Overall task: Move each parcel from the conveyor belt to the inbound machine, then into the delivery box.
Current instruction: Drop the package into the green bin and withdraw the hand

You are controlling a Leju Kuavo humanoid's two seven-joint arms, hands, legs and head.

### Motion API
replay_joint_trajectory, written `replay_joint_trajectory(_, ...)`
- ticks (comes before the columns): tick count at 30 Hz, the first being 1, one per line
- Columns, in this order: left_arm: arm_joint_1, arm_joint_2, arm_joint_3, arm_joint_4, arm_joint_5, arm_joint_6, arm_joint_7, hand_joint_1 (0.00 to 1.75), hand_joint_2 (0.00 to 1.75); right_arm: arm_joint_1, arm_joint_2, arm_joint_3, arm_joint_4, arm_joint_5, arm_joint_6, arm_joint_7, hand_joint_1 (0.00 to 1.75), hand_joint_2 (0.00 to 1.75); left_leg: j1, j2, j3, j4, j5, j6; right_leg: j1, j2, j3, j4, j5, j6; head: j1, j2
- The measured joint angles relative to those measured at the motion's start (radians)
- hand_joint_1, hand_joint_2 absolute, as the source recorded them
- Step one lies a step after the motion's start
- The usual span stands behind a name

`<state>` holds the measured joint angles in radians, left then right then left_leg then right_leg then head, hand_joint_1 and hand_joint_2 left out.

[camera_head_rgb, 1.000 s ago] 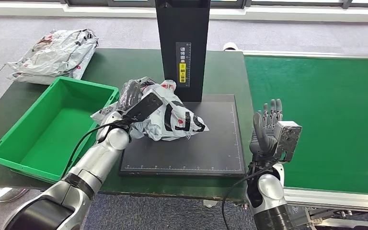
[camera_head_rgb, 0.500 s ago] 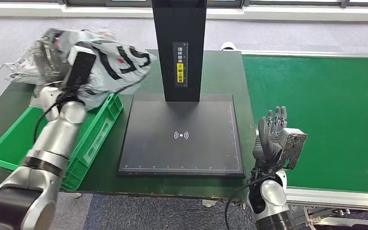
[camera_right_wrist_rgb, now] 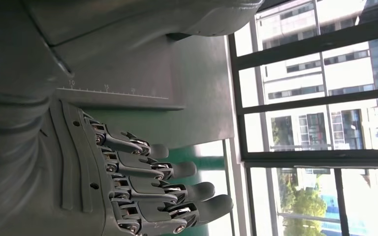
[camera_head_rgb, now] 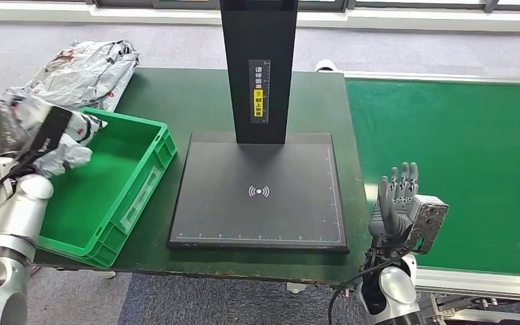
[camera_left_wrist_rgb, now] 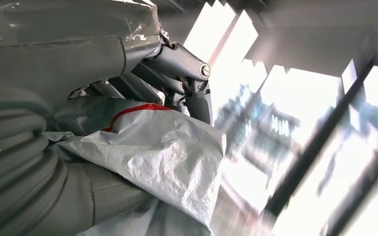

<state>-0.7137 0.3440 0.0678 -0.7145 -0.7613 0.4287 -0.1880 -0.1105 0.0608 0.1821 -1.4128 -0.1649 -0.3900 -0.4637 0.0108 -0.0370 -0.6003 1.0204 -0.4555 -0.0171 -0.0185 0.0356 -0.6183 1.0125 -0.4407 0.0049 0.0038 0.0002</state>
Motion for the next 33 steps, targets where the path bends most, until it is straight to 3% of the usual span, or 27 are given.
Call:
replay_joint_trajectory(2,-0.001,0.012,-0.044,0.033,-0.054,-0.052,0.025,1.48,1.75,0.008,-0.002,-0.005,-0.009,0.0,0.001,0.0,0.0,1.75,0.0,0.002,0.0,0.0,0.0,0.0,0.0,0.001,0.0,0.0,0.001,0.0,0.0,0.0)
replay_joint_trajectory(6,-0.01,0.026,-0.094,0.078,-0.096,-0.119,0.043,0.07,1.75,0.015,-0.005,-0.009,-0.017,0.002,0.011,0.002,0.0,1.75,-0.001,0.006,0.001,0.0,0.0,0.0,0.0,0.006,-0.001,0.0,0.002,0.0,0.0,0.0)
replay_joint_trajectory(7,-0.014,0.033,-0.112,0.092,-0.119,-0.184,0.044,0.0,1.75,0.016,-0.005,-0.012,-0.018,0.005,0.022,0.003,0.0,1.75,-0.001,0.006,0.001,0.0,0.0,0.0,0.0,0.006,-0.001,0.0,0.002,0.0,0.0,0.0)
replay_joint_trajectory(10,-0.017,0.057,-0.184,0.146,-0.161,-0.476,-0.024,0.0,1.75,0.011,-0.006,-0.021,-0.015,0.02,0.066,0.012,0.0,1.75,-0.001,0.006,0.001,0.0,0.0,0.0,0.0,0.005,-0.001,0.0,0.001,0.0,0.0,0.0)
replay_joint_trajectory(12,-0.004,0.064,-0.215,0.177,-0.138,-0.621,-0.104,0.0,1.75,0.01,-0.008,-0.025,-0.013,0.026,0.087,0.018,0.0,1.75,0.0,0.007,0.001,0.0,0.0,-0.001,0.001,0.005,-0.001,0.0,0.001,0.0,0.0,0.0)
replay_joint_trajectory(18,0.007,0.086,-0.246,0.204,-0.014,-0.854,-0.269,0.0,1.75,0.022,-0.01,-0.055,-0.013,0.041,0.12,0.041,0.0,1.75,0.0,0.005,0.001,0.0,0.0,-0.001,0.001,0.004,-0.001,0.0,0.001,0.0,0.0,0.0)
replay_joint_trajectory(19,0.007,0.089,-0.247,0.204,0.001,-0.872,-0.278,0.0,1.31,0.024,-0.01,-0.058,-0.014,0.043,0.122,0.043,0.0,1.75,0.0,0.004,0.001,0.0,0.0,-0.001,0.001,0.004,-0.001,0.0,0.001,0.0,0.0,0.0)
replay_joint_trajectory(22,0.006,0.091,-0.247,0.199,0.03,-0.882,-0.274,0.0,0.0,0.03,-0.009,-0.068,-0.017,0.049,0.125,0.05,0.0,1.75,0.0,0.005,0.001,0.0,0.0,-0.001,0.001,0.004,-0.001,0.0,0.001,0.0,0.0,0.0)
replay_joint_trajectory(27,-0.021,0.065,-0.237,0.175,0.128,-0.773,-0.191,0.0,0.0,0.057,-0.005,-0.082,-0.044,0.071,0.125,0.063,0.0,1.75,0.0,0.003,0.001,0.001,0.0,-0.001,0.001,0.002,-0.001,0.0,0.001,0.0,0.0,0.0)
replay_joint_trajectory(33,-0.068,0.014,-0.159,0.104,0.254,-0.607,-0.115,0.0,0.0,0.085,0.004,-0.104,-0.082,0.085,0.119,0.075,0.0,1.75,0.0,0.003,0.001,0.0,0.0,-0.001,0.001,0.002,-0.001,0.0,0.002,0.0,0.0,0.0)
